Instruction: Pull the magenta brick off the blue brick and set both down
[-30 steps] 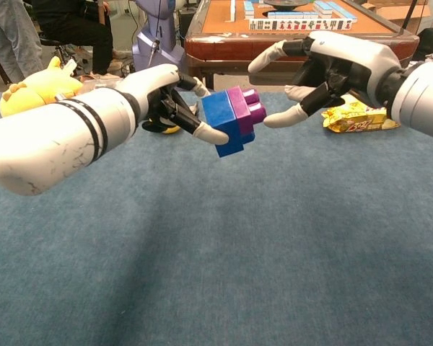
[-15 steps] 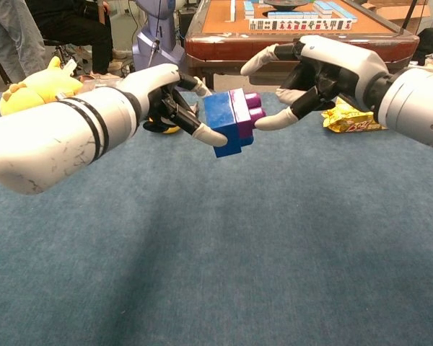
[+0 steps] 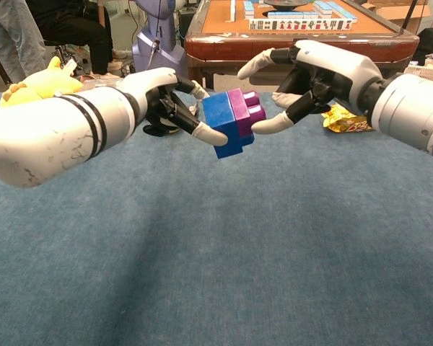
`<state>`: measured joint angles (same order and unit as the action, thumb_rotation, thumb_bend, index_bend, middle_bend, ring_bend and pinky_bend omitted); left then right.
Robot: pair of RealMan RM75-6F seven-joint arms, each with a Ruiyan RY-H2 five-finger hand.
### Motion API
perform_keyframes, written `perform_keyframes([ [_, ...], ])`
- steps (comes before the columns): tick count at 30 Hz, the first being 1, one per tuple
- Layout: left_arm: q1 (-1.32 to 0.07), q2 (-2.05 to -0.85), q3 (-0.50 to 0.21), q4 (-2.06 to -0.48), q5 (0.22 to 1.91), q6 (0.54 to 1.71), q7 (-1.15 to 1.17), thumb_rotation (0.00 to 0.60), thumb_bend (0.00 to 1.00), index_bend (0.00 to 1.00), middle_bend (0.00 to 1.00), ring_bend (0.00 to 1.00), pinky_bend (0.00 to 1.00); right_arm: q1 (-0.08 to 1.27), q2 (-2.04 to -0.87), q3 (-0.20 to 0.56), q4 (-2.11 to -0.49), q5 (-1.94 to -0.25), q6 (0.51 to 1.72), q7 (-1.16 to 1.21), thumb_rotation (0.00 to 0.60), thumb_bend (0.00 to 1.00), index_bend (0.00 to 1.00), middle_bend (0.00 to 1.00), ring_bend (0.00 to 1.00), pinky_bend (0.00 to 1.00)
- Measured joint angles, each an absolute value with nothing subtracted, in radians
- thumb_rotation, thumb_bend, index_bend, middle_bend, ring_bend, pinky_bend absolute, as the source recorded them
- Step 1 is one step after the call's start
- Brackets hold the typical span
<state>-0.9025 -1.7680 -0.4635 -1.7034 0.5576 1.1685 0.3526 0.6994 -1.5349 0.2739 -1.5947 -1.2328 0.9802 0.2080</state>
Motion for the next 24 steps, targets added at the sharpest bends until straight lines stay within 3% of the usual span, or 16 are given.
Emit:
perform_keyframes([
  [24,-0.91,-1.769,-0.455,-1.71,0.562,1.17,0.346,0.599,0.04,0.66,1.0,0.95,1.0,0.715,-1.572,0.276,-1.557,-1.245,0.973,0.244,0.6,0.0,0.34,1.0,1.0,1.0],
])
